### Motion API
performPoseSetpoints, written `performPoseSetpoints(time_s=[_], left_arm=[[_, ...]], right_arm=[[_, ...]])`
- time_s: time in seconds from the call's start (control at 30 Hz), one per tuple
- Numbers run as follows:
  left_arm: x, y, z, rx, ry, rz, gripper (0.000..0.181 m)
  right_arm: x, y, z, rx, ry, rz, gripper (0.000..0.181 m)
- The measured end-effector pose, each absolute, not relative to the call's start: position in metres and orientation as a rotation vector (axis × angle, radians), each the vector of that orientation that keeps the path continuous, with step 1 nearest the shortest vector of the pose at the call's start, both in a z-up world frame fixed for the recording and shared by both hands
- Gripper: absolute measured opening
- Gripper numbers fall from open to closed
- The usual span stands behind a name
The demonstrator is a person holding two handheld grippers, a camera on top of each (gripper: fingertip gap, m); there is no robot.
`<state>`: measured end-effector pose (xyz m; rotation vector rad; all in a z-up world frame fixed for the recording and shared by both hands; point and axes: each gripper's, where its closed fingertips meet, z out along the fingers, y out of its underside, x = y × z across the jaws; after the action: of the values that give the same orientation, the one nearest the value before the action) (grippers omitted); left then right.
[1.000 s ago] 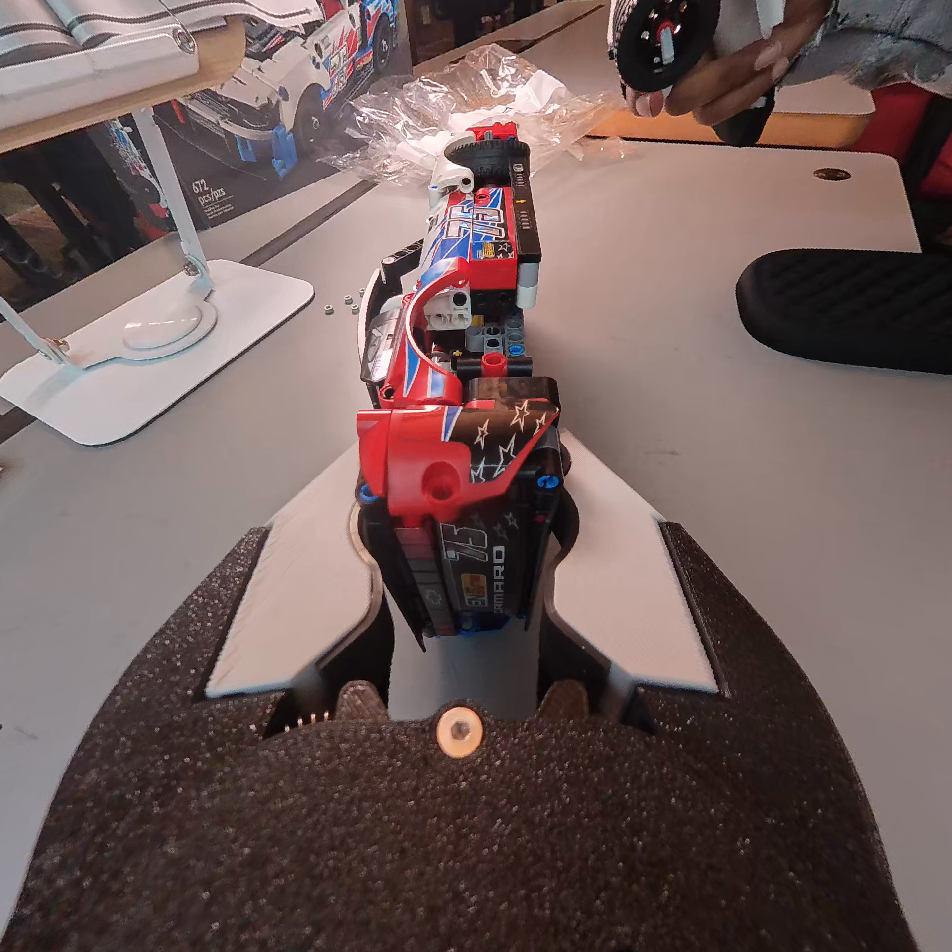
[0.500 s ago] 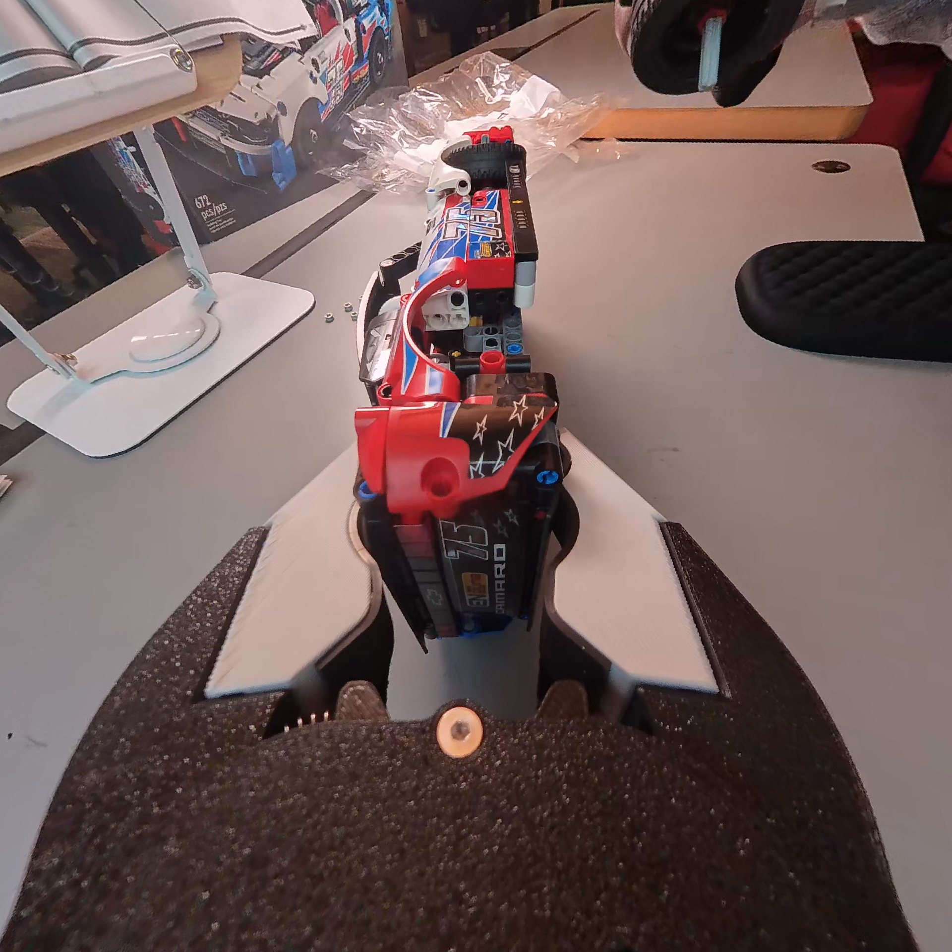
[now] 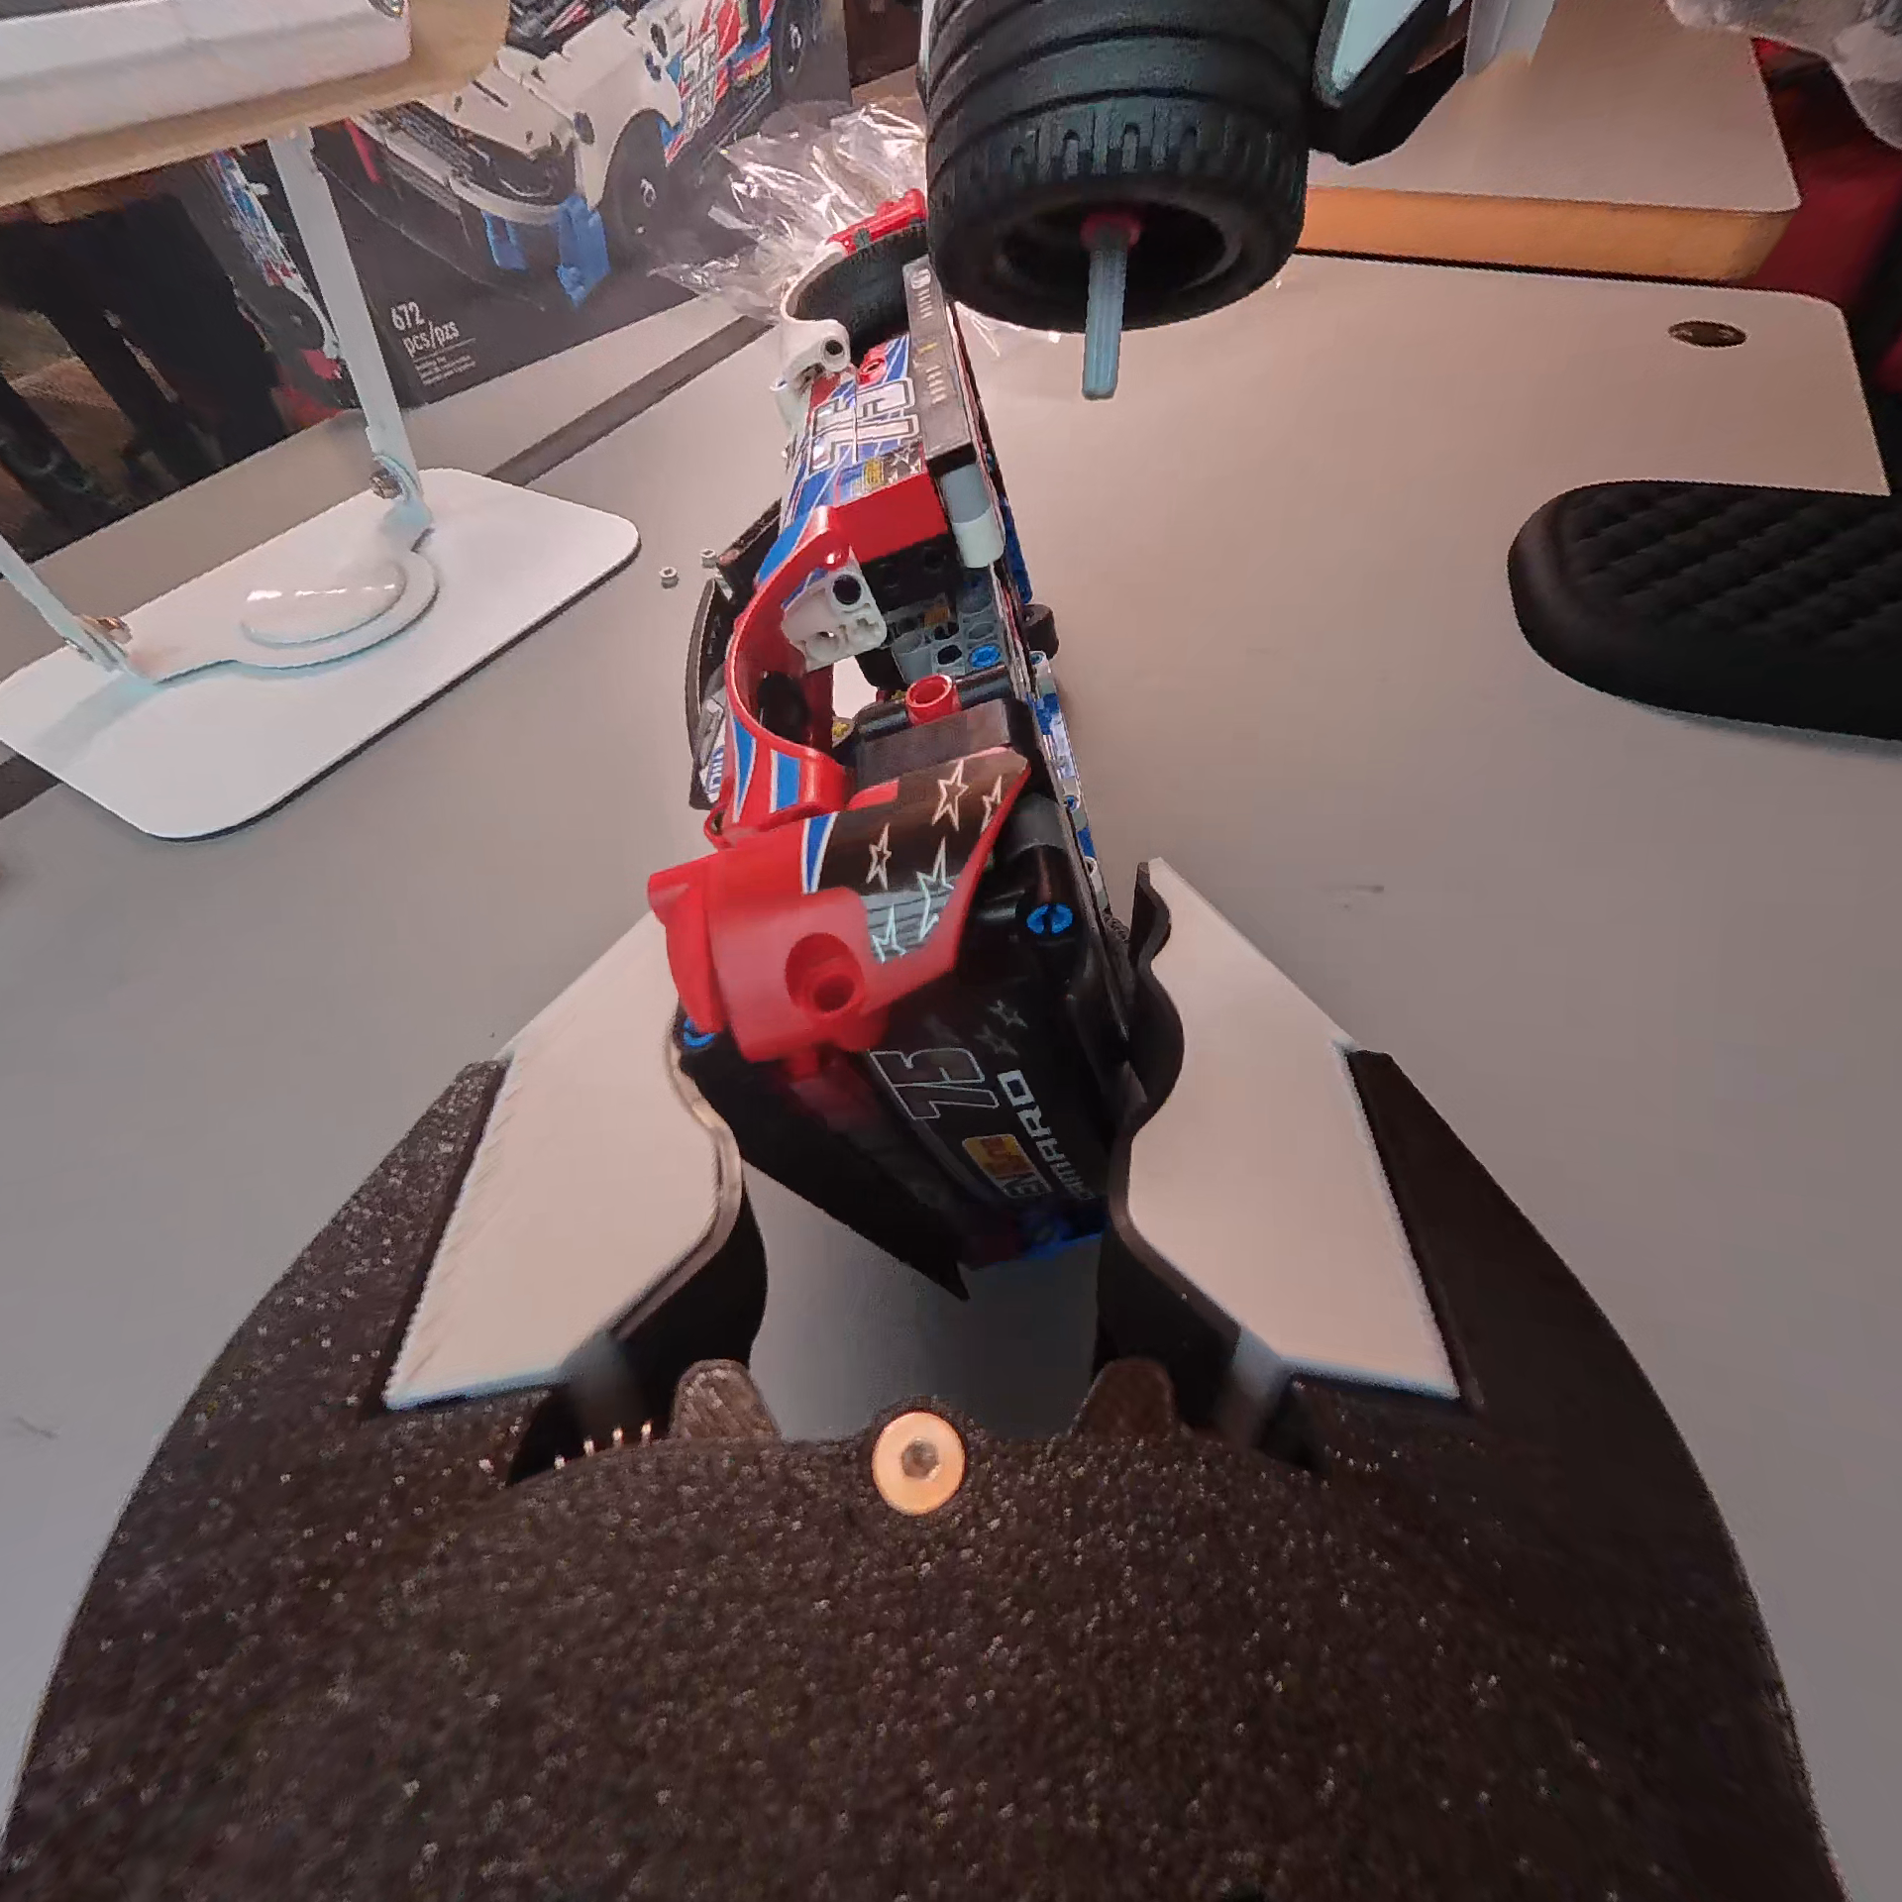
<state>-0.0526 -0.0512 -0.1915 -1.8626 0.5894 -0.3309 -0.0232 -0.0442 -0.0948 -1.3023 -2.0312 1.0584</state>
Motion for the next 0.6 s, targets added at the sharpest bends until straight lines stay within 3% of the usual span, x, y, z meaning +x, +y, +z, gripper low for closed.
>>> performPoseSetpoints(time_s=[0.23,0.6], left_arm=[[-0.051,-0.053,-0.191,-1.861,0.602,-0.352,0.075],[-0.052,-0.056,-0.184,-1.85,0.587,-0.403,0.091]], right_arm=[[-0.023,-0.04,-0.097,-1.336,-2.005,1.092,0.042],[-0.017,-0.048,-0.085,-1.4,-1.926,1.309,0.042]])
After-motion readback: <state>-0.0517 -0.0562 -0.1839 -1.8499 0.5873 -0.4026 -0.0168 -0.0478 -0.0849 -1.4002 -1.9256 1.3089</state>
